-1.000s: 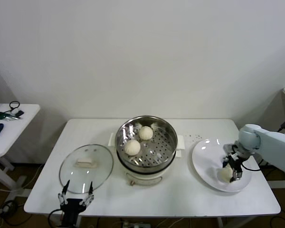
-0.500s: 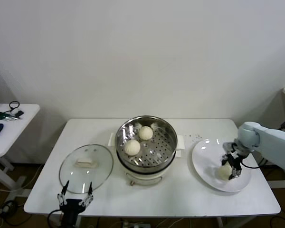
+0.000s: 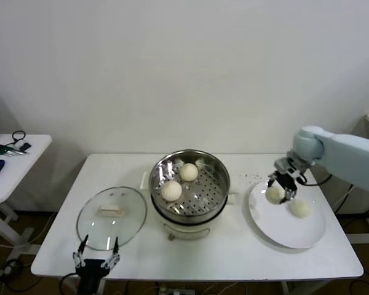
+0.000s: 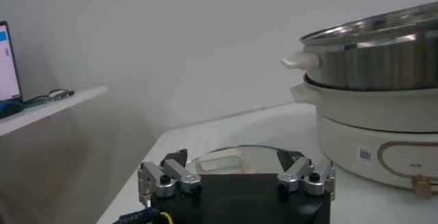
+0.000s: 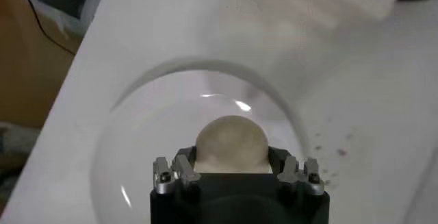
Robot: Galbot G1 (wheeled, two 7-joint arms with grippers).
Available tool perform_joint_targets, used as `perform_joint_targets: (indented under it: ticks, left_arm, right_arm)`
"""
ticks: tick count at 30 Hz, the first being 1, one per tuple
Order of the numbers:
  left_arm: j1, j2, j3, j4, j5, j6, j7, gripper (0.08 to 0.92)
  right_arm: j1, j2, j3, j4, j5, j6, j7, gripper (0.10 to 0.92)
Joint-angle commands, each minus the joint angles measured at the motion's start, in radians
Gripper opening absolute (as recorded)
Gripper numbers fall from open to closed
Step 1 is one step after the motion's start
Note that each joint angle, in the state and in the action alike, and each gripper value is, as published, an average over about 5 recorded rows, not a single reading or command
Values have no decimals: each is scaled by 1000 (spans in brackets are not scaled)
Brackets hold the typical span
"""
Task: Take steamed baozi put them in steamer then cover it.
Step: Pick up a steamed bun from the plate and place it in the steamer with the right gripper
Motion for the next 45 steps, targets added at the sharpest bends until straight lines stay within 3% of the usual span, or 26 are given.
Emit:
perform_joint_targets:
  ticks: [1,21,45]
  left_arm:
    - [8,4,-3,-11,1,3,1,823]
    - [24,-2,5,-10,10,0,3,823]
    - [20,-7,16,22,-12,-6,-7,823]
  right_arm:
    - [278,215,-95,-28,12,240,-12,695]
    - [118,497,95,132,-258,425,-31,696]
    - [10,517,33,233,-281,412,-57,704]
